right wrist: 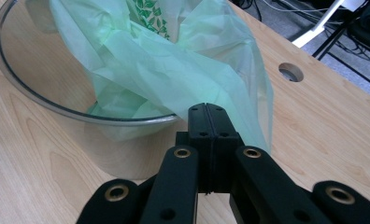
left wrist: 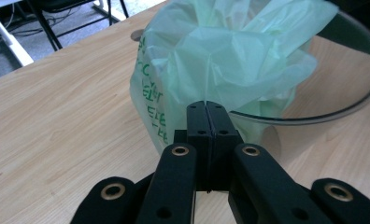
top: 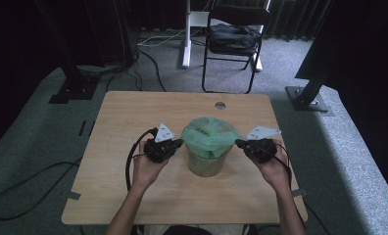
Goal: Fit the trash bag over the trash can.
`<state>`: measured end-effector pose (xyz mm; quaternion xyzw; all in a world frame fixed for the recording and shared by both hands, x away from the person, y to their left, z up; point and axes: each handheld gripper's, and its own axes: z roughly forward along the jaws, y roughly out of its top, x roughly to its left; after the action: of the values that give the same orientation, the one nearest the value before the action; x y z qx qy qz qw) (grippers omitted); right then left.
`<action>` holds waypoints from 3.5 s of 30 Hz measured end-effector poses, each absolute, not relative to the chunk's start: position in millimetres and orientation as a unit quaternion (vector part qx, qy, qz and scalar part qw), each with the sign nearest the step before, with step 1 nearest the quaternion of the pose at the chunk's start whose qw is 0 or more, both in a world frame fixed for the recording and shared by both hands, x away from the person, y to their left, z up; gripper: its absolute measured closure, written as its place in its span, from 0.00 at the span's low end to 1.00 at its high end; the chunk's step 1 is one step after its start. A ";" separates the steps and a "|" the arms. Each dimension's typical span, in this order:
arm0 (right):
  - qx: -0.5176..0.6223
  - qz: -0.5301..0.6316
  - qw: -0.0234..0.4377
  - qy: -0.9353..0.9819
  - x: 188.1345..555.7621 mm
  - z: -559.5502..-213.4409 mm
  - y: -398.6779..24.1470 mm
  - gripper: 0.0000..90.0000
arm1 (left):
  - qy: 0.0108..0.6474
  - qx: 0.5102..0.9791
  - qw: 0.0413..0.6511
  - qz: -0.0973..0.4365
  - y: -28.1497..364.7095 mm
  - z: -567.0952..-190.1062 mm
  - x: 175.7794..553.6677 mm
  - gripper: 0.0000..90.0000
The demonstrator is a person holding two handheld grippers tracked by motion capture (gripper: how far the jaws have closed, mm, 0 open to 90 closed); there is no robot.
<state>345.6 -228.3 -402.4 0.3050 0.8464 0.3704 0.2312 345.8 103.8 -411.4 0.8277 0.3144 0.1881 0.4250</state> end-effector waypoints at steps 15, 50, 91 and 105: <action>0.300 0.349 0.272 0.845 334.7 -404.8 -227.0 0.64 | 0.311 0.823 0.440 0.181 109.9 -403.3 330.8 1.00; 0.277 0.370 0.219 0.860 313.7 -414.1 -229.8 1.00 | 0.314 0.818 0.469 0.113 108.0 -422.1 317.5 1.00; 0.315 0.311 0.163 0.882 321.3 -460.6 -251.0 1.00 | 0.381 0.836 0.387 0.077 121.3 -489.2 323.5 1.00; 0.335 0.334 0.172 0.864 319.5 -459.1 -259.6 0.80 | 0.369 0.817 0.431 0.102 139.0 -476.5 310.2 0.71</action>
<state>319.5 -259.6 -459.1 0.3349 0.8642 0.3337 0.1722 310.2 139.0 -476.5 0.8174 0.3687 0.1023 0.4306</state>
